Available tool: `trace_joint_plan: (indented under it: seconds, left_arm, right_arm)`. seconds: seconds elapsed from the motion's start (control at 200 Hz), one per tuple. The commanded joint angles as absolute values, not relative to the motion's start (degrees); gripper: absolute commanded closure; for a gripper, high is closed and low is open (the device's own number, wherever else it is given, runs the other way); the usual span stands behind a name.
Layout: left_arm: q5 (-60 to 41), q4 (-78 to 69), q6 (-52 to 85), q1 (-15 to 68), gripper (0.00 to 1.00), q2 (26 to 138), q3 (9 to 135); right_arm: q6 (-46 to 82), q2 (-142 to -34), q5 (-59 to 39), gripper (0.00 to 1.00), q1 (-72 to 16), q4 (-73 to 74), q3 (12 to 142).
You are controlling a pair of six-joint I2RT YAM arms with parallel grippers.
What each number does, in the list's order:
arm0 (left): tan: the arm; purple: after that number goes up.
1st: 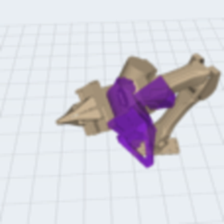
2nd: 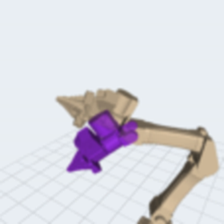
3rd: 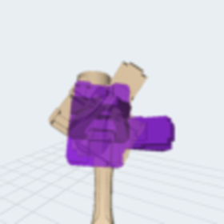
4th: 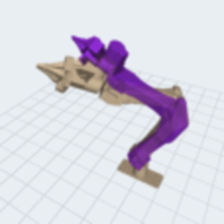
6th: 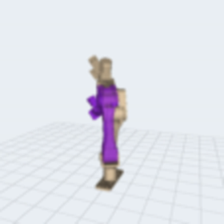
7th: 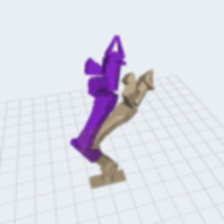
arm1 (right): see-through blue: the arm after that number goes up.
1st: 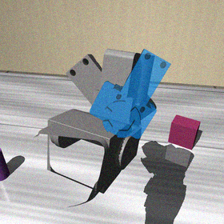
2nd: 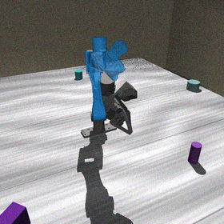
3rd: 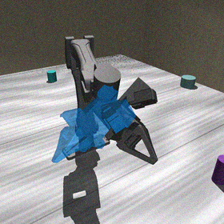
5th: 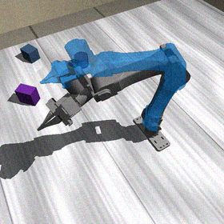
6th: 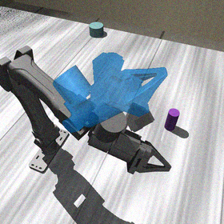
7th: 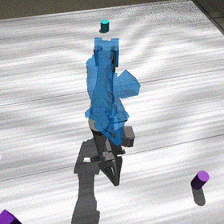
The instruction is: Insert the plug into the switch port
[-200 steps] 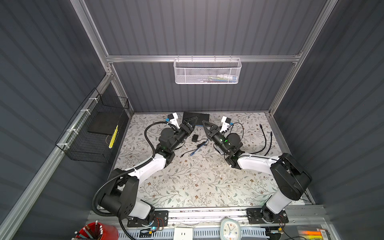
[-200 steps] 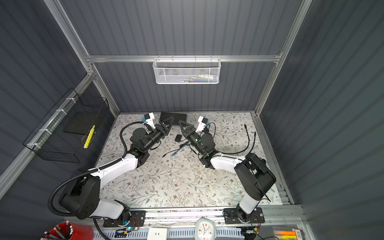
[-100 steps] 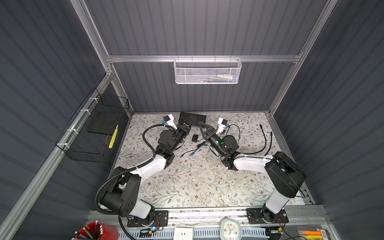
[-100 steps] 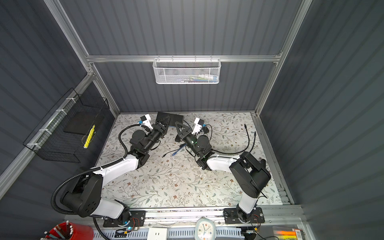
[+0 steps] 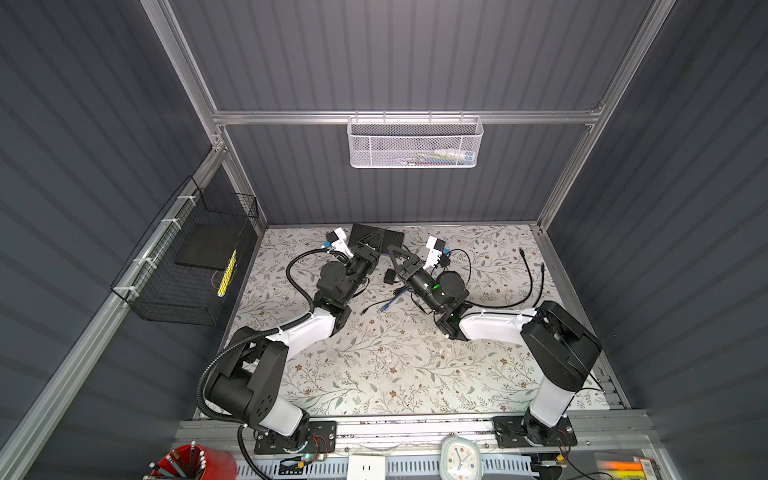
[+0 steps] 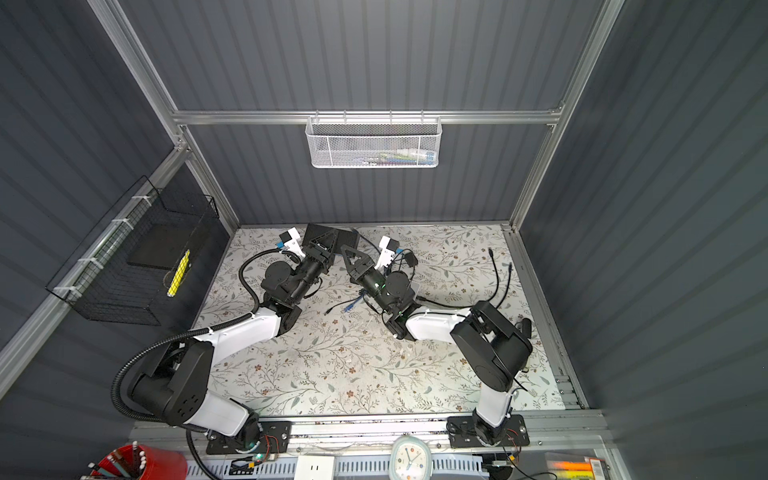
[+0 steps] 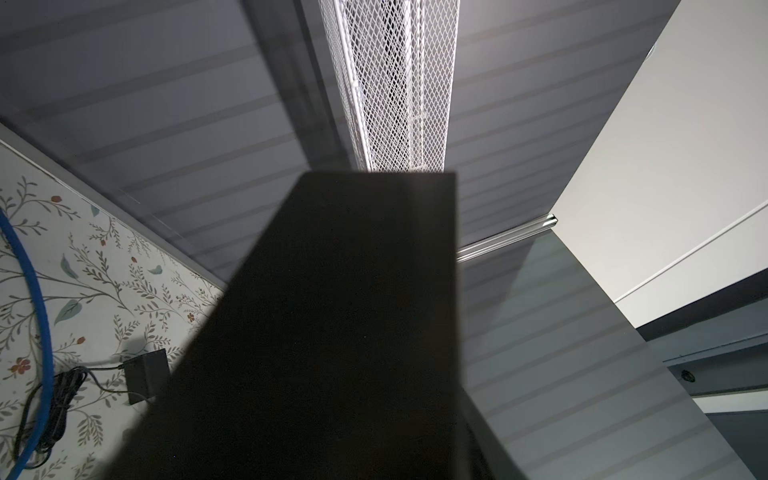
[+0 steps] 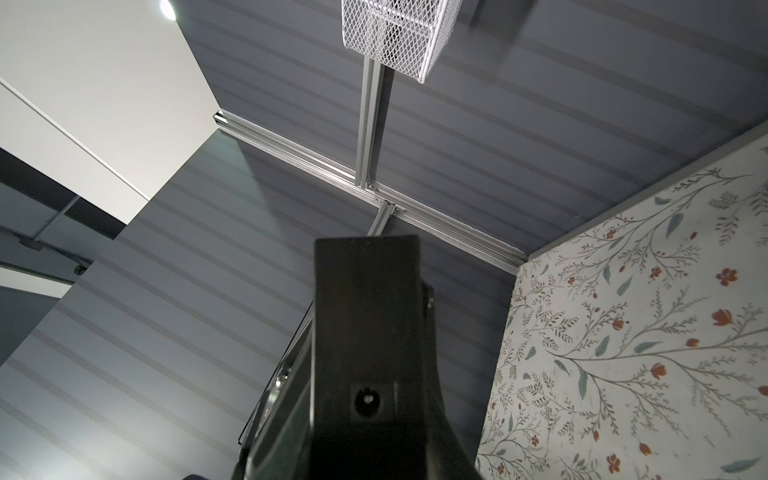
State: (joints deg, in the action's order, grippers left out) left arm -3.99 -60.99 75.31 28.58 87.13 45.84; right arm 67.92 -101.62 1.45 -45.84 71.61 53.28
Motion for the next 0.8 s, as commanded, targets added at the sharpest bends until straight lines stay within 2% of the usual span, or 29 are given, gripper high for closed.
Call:
trace_joint_plan:
  seconds: [0.0, 0.255, 0.295, 0.35, 0.49, 0.63, 0.7, 0.795]
  left_arm:
    - [-4.32, -63.42, 73.53, 29.09, 0.61, 84.99, 46.67]
    - [-4.02, -62.11, 72.97, 29.06, 0.69, 83.84, 46.67]
    - [-4.49, -62.14, 72.95, 29.09, 0.72, 84.11, 47.04]
    - [-5.46, -61.18, 73.13, 28.93, 0.76, 84.2, 47.66]
    - [-11.34, -51.61, 70.81, 26.26, 0.82, 80.75, 50.18]
    - [-16.16, -35.21, 65.48, 22.75, 0.87, 75.13, 52.3]
    - [-20.54, -26.91, 62.72, 21.15, 0.92, 73.84, 54.84]
    - [-25.2, -17.16, 57.69, 19.85, 0.93, 72.7, 58.43]
  right_arm:
    - [65.02, -101.71, -0.81, 1.0, -46.93, 69.84, 53.2]
    - [64.51, -102.64, -1.8, 0.97, -47.68, 68.89, 54.36]
    - [63.89, -102.6, -2.44, 0.93, -47.9, 68.31, 54.84]
    - [63.47, -102.21, -3.36, 0.82, -47.99, 66.94, 54.91]
    - [59.86, -96.6, -2.08, 0.67, -47.52, 60.55, 50.93]
    - [54.71, -88.83, -2.42, 0.55, -45.79, 49.38, 47.22]
    - [50.84, -85.05, -2.66, 0.51, -44.88, 40.08, 47.2]
    - [45.55, -81.82, -4.18, 0.48, -43.58, 28.42, 47.92]
